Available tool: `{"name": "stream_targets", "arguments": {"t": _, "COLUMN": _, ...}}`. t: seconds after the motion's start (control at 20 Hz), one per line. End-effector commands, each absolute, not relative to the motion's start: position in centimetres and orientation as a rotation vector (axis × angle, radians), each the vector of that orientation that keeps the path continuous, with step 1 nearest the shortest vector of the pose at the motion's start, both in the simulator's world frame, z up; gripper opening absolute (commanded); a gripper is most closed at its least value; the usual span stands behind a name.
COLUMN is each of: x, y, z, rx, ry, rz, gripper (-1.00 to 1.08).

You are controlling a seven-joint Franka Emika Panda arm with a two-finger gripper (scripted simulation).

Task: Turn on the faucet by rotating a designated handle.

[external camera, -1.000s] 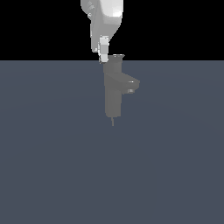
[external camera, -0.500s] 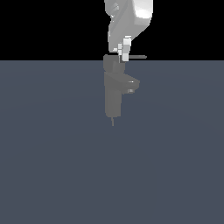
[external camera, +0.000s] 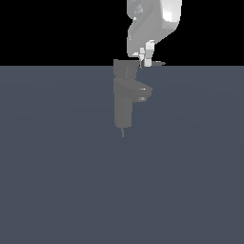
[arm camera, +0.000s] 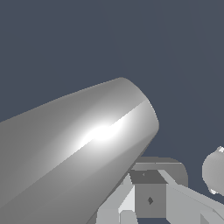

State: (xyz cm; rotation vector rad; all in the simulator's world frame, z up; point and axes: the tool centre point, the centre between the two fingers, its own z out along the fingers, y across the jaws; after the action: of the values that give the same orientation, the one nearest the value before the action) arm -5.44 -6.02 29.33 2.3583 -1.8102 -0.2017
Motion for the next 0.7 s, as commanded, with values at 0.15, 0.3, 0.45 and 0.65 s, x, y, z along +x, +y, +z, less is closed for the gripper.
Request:
{"name": "stream_targets", "arguments": {"t": 0.15, "x": -4.1, "y": -7.1, "z": 29.2, "rx": 2.356, "ry": -1.818, "rz": -0.196, "gripper": -1.0}}
{"name": "stream_targets", "arguments": {"t": 0.3, "x": -3.5, "y": -7.6, "z": 29.1, "rx": 2.355, "ry": -1.82, "rz": -0.195, "gripper": -1.0}}
{"name": "stream_targets", "arguments": {"t": 0.45, "x": -2.8, "y": -8.1, "z": 29.0, "rx": 2.353, "ry": -1.823, "rz": -0.194, "gripper": -1.0}}
{"name": "stream_targets", "arguments": {"t": 0.65, "x": -2.0, "y": -8.8, "z": 28.9, "rx": 2.351, "ry": -1.827, "rz": -0.192, "gripper": -1.0}}
